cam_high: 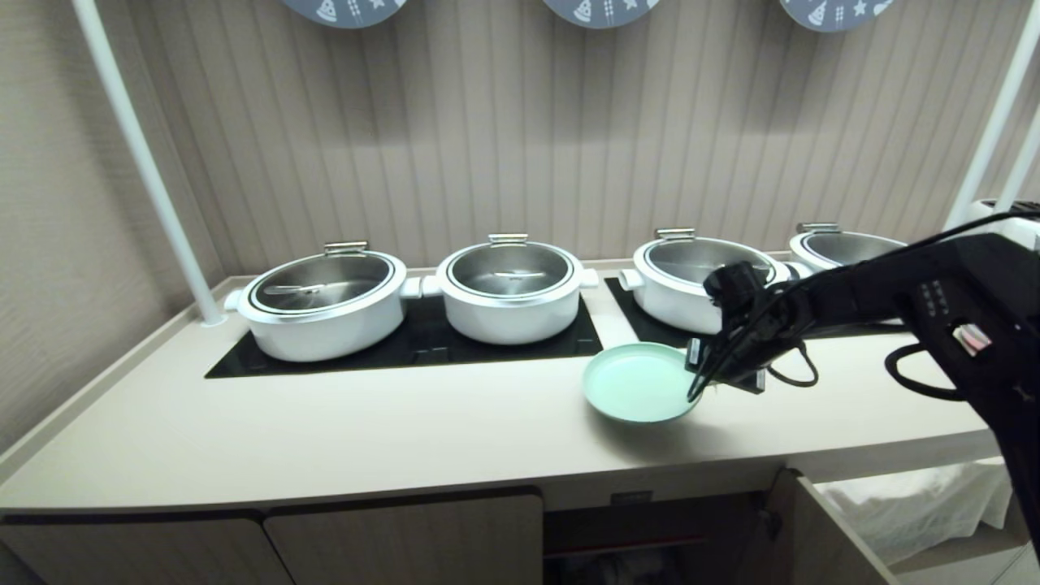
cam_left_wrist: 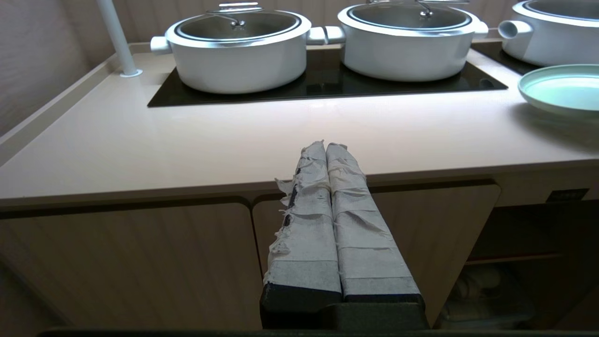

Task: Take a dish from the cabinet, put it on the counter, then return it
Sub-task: Pick up the plate from the table

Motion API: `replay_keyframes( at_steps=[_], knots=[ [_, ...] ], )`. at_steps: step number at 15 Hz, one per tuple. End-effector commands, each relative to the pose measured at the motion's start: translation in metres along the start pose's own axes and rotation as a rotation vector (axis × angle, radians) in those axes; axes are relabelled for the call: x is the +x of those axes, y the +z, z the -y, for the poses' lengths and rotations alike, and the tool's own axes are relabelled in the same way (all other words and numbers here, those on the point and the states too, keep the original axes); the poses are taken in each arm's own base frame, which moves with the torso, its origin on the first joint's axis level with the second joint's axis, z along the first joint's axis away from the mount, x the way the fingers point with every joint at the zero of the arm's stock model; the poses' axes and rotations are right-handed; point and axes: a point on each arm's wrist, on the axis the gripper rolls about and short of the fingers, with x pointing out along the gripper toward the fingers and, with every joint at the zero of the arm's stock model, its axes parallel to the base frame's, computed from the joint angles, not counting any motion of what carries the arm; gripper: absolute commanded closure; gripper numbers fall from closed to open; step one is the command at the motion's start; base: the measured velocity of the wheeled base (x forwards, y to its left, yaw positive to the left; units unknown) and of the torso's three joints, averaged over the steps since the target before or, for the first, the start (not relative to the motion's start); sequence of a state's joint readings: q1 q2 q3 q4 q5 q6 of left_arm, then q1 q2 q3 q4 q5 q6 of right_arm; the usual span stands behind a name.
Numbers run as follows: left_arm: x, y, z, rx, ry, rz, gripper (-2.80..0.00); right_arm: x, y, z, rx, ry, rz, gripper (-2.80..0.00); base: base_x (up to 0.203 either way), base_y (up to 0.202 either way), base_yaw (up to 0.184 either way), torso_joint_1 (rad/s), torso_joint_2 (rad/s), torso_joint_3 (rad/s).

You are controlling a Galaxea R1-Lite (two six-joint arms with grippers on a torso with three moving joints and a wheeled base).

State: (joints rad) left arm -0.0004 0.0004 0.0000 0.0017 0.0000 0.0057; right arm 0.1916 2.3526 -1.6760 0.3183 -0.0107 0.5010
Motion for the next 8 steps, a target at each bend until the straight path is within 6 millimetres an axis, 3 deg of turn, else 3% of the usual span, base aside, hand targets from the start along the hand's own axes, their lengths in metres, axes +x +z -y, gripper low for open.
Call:
replay_keyframes(
  at_steps=[1, 8],
  knots=[
    [0.0, 0.0, 0.0, 0.0, 0.0, 0.001, 0.0, -0.017, -0.002, -0.003, 0.014, 0.01, 0.01, 0.0, 0.0, 0.0, 0.0, 0.0, 0.0, 0.0],
    [0.0, 0.0, 0.0, 0.0, 0.0, 0.001, 0.0, -0.055, -0.023, 0.004, 0.012, 0.033, 0.034, 0.0, 0.0, 0.0, 0.0, 0.0, 0.0, 0.0]
  ],
)
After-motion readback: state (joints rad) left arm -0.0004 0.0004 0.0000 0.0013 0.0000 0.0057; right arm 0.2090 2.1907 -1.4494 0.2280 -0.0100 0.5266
